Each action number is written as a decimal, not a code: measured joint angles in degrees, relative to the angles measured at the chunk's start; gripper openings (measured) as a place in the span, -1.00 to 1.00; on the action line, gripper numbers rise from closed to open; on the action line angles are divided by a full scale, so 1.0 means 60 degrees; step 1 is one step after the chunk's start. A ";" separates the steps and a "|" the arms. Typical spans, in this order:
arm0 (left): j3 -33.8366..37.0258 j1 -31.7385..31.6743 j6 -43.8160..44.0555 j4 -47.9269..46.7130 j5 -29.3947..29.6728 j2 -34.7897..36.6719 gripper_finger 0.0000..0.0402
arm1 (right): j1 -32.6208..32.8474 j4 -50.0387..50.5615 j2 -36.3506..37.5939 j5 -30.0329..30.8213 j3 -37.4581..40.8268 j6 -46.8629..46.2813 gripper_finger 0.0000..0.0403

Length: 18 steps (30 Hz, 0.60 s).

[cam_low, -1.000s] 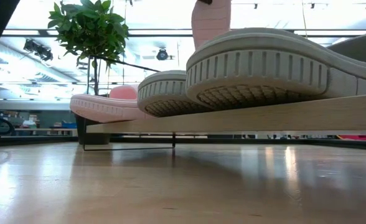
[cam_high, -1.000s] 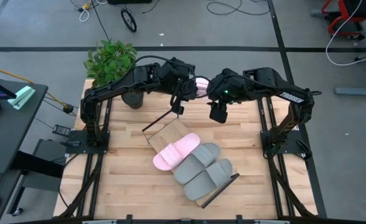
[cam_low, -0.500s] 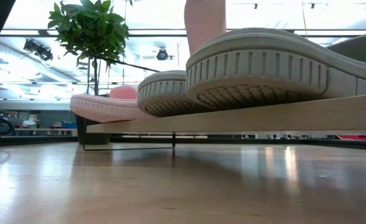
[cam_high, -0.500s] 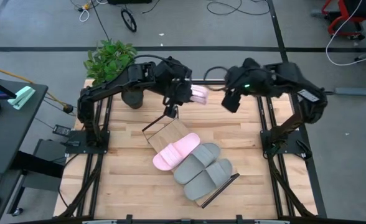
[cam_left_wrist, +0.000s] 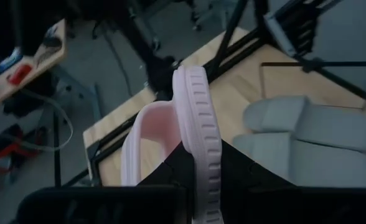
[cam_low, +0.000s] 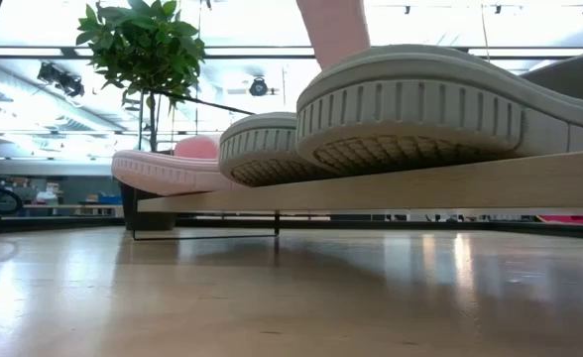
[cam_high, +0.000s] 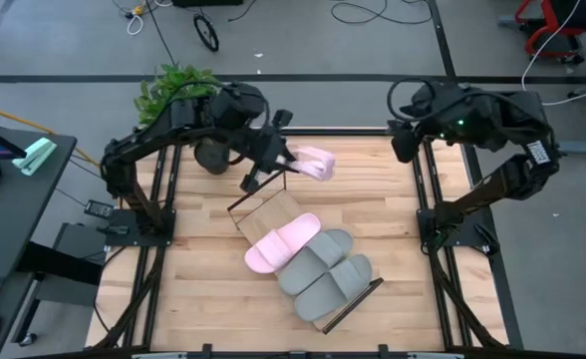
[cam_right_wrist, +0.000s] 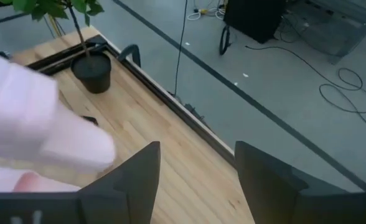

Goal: Pick and place slides into the shelf
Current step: Put the pink slide on the shelf

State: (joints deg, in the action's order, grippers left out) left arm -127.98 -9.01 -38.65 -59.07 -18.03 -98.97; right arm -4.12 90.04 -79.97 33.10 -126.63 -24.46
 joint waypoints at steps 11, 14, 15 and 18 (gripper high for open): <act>-0.0003 0.1214 -0.0805 -0.1192 0.0005 0.0346 -0.77 | 0.0000 -0.0007 -0.0073 -0.0015 0.0007 -0.0262 0.03; -0.0010 0.1482 -0.0922 -0.1411 0.0193 0.0342 -0.77 | 0.0000 -0.0004 -0.0140 -0.0022 0.0007 -0.0394 0.03; -0.0007 0.1540 -0.0928 -0.1562 0.0270 0.0334 -0.77 | 0.0000 -0.0006 -0.0167 -0.0022 0.0008 -0.0471 0.03; -0.0007 0.1666 -0.0965 -0.1955 0.0480 0.0334 -0.78 | 0.0000 -0.0046 -0.0182 -0.0019 0.0091 -0.0691 0.03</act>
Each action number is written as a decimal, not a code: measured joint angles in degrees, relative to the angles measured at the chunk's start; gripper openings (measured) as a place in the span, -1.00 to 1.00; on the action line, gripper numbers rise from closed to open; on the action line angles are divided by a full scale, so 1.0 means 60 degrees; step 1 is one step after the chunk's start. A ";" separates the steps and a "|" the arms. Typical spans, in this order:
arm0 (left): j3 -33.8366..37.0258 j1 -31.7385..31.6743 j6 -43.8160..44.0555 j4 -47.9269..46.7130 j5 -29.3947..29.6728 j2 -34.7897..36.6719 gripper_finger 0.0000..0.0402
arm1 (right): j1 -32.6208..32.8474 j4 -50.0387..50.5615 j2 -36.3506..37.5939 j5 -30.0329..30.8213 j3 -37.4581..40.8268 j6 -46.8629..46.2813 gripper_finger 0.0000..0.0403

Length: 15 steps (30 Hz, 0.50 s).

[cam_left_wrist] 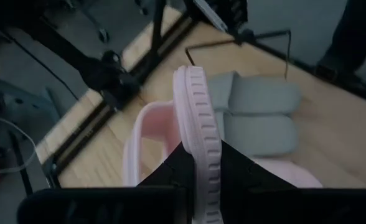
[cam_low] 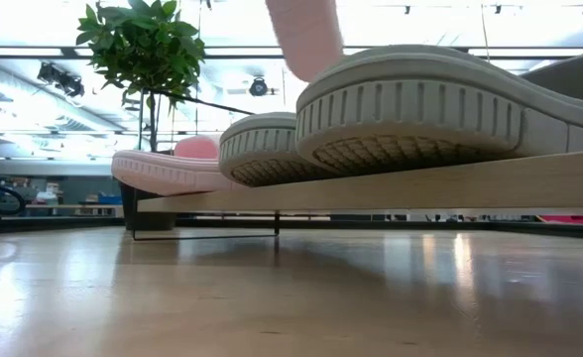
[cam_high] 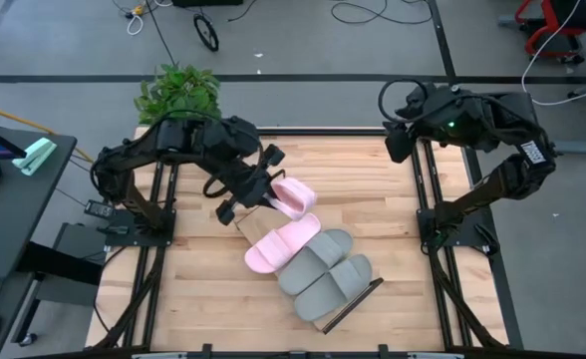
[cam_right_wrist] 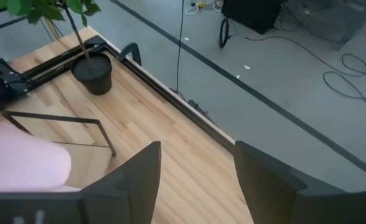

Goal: Pick and place slides into the shelf
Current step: Put the pink slide on the shelf

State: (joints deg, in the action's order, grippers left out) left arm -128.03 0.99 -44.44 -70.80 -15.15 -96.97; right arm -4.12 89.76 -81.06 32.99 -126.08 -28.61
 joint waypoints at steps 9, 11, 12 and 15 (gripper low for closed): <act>0.0007 0.0255 0.0086 -0.0492 -0.0025 0.0281 -0.78 | 0.0030 -0.0034 0.0007 0.0007 0.1111 -0.0771 -0.02; 0.0097 0.0230 0.0289 -0.0435 -0.0315 0.0503 -0.78 | 0.0063 -0.0111 0.0007 -0.0007 0.1477 -0.0917 -0.03; 0.0259 0.0182 0.0341 -0.0306 -0.0428 0.0631 -0.78 | 0.0122 -0.0185 0.0011 0.0000 0.1659 -0.0994 -0.04; 0.1398 0.0092 0.0731 0.0557 -0.0664 0.1308 -0.78 | 0.0284 -0.0450 0.0068 -0.0008 0.2117 -0.1151 -0.06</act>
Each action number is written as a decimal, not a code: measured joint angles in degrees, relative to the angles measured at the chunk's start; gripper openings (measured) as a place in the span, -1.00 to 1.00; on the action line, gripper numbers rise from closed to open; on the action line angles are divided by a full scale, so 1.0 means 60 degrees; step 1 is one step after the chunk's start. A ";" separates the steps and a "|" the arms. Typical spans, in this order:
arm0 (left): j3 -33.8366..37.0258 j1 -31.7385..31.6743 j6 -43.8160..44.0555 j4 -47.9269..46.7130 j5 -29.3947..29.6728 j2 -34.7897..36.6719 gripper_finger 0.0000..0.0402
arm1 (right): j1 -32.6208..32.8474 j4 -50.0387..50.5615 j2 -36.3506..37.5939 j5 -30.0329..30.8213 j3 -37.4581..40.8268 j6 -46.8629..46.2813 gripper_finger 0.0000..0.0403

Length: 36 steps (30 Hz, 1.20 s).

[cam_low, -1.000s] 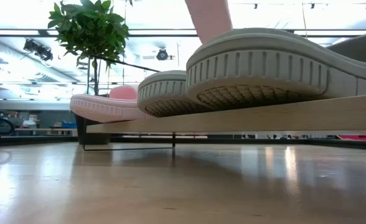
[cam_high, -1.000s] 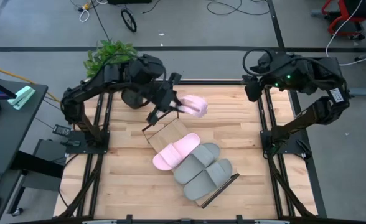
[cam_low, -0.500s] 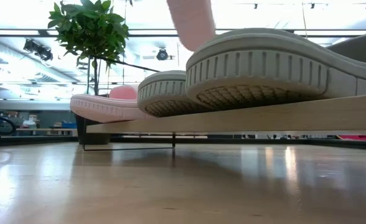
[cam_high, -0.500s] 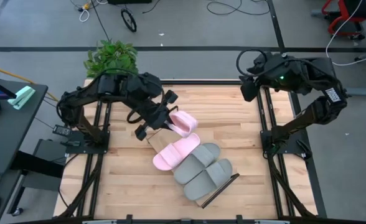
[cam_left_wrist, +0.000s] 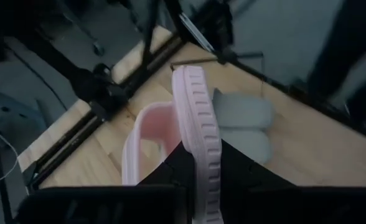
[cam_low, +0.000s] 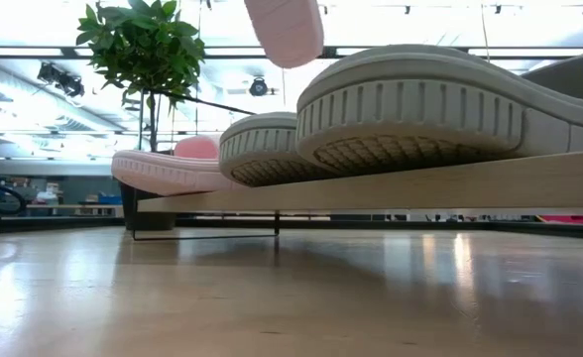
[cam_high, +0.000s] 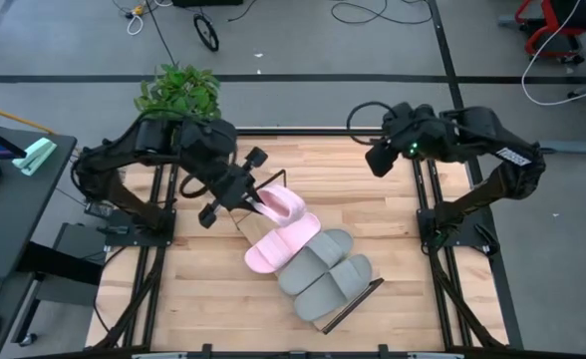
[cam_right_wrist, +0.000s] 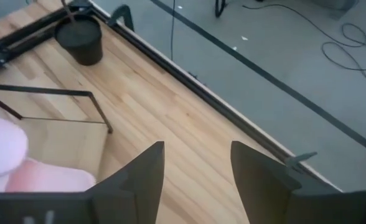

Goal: Pick and place slides into the shelf
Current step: Put the pink slide on the shelf

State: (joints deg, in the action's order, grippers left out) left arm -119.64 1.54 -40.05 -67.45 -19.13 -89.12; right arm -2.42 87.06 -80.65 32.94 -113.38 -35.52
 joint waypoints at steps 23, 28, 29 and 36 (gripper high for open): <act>0.9461 0.0299 0.0173 0.8460 0.0789 0.5610 -0.78 | 0.0248 -0.1664 0.0056 -0.0017 0.0371 -0.0319 -0.08; 0.9494 0.0481 -0.1193 0.7881 0.1000 0.5705 -0.78 | 0.0244 -0.1789 0.0056 -0.0038 0.0371 -0.0456 -0.08; 0.9494 0.0481 -0.1388 0.7623 0.1006 0.5694 -0.78 | 0.0244 -0.1803 0.0056 -0.0040 0.0371 -0.0527 -0.08; 0.9498 0.0474 -0.2896 0.6166 0.1107 0.5675 -0.78 | 0.0244 -0.1810 0.0056 -0.0038 0.0371 -0.0559 -0.10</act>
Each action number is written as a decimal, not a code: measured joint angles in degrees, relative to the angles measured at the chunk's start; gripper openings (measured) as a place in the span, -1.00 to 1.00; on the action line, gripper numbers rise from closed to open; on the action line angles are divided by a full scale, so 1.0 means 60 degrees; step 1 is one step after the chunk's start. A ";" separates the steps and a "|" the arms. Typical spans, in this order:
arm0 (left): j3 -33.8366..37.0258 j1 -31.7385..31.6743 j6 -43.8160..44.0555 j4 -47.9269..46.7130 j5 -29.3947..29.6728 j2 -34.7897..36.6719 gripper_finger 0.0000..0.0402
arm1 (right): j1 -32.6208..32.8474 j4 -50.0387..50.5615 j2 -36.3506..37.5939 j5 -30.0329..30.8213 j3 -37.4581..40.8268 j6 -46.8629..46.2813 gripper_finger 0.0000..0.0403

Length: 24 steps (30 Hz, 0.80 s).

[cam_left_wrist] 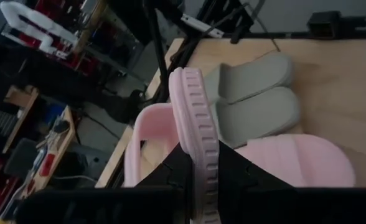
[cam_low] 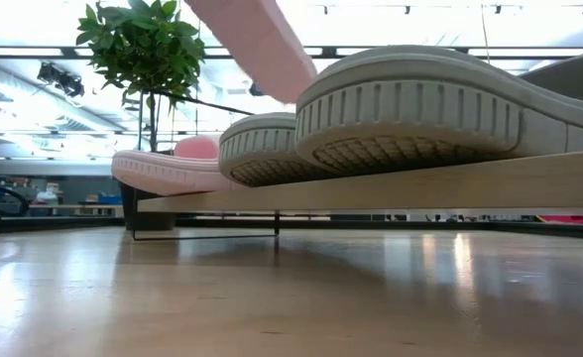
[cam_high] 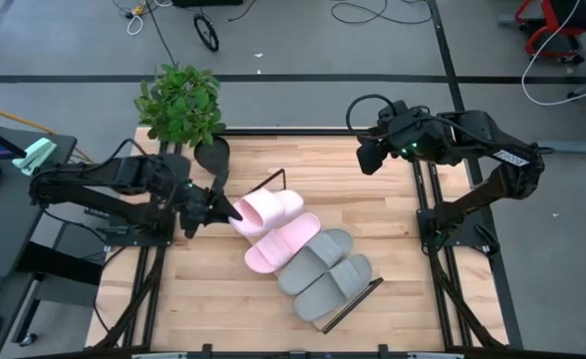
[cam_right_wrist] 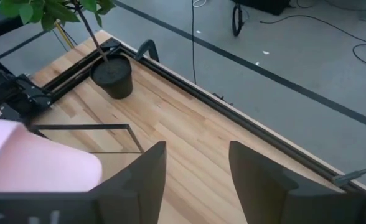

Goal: Pick and place slides into the shelf
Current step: Put the pink slide on the shelf

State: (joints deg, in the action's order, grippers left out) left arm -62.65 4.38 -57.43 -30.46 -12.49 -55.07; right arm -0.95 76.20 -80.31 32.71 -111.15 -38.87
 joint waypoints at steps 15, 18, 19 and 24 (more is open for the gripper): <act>0.0353 0.0229 -0.0443 -0.0136 0.0057 -0.0011 -0.78 | 0.0000 -0.0004 0.0000 0.0007 0.0000 0.0065 -0.17; 0.0757 0.0237 -0.0659 -0.0106 0.0451 -0.0005 -0.78 | 0.0000 0.0000 0.0000 0.0007 0.0000 0.0066 -0.18; 0.0881 0.0237 -0.0756 -0.0117 0.0579 -0.0011 -0.78 | 0.0000 -0.0004 0.0000 0.0008 0.0000 0.0069 -0.18; 0.1359 0.0229 -0.1010 0.0111 0.0652 -0.0007 -0.78 | 0.0000 0.0000 0.0000 0.0007 0.0000 0.0069 -0.19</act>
State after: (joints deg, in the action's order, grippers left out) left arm -54.50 5.76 -63.49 -29.79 -8.58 -55.11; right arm -0.95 76.20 -80.31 32.75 -111.15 -38.46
